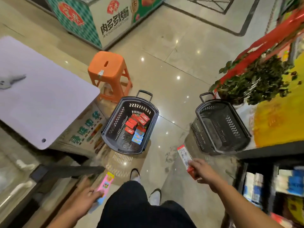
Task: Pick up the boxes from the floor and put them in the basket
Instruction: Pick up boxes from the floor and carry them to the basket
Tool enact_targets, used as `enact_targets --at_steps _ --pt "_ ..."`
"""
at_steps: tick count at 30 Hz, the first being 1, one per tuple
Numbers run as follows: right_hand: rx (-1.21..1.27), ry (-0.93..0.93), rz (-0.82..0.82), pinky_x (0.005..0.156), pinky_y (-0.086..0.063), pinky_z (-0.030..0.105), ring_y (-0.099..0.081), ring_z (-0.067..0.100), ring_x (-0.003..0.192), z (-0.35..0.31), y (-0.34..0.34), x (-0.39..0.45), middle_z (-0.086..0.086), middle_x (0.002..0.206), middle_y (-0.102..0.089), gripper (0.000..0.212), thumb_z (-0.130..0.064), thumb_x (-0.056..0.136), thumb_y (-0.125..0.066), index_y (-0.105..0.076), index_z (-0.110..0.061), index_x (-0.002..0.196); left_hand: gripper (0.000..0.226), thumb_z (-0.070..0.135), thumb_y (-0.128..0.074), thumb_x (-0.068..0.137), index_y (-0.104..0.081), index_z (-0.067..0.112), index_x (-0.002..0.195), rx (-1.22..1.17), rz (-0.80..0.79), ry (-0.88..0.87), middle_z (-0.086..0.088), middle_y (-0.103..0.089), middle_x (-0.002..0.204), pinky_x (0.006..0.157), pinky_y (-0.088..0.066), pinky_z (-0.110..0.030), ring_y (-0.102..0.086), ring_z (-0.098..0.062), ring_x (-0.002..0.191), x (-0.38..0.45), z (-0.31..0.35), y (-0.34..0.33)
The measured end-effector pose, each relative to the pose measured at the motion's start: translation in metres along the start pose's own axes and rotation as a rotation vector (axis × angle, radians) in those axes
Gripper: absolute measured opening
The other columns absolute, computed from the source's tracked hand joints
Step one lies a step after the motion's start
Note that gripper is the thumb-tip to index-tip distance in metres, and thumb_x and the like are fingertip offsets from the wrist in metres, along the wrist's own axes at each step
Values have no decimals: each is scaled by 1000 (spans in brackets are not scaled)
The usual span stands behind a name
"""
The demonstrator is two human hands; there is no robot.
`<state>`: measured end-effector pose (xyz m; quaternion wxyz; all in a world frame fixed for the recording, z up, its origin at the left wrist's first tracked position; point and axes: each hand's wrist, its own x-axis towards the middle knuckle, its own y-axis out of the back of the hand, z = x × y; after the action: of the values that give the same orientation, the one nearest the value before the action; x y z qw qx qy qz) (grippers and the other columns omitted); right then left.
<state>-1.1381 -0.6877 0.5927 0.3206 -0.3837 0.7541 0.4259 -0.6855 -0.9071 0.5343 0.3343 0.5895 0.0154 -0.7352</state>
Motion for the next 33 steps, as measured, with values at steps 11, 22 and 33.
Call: enact_targets --at_steps 11,22,33 --pt "-103 14 -141 54 -48 26 -66 13 67 -155 -9 140 -2 85 -73 41 -59 77 -70 -67 -31 107 59 59 -67 59 -69 16 99 -157 9 97 -6 -70 97 62 -47 -28 -65 -17 76 74 170 26" --pt "-300 -3 -433 56 -46 32 -59 20 57 -266 -103 295 6 67 -66 35 -52 78 -70 -66 -18 74 33 45 -70 91 -55 26 114 -428 45 136 2 -60 110 62 -48 -21 -68 -14 90 221 318 23" --pt "-636 353 -383 75 -48 29 -67 27 91 -361 -207 483 8 98 -73 48 -57 83 -61 -69 -15 104 42 61 -59 90 -66 22 104 -941 45 507 -10 -71 108 77 -53 -36 -67 -23 85 402 355 -51"
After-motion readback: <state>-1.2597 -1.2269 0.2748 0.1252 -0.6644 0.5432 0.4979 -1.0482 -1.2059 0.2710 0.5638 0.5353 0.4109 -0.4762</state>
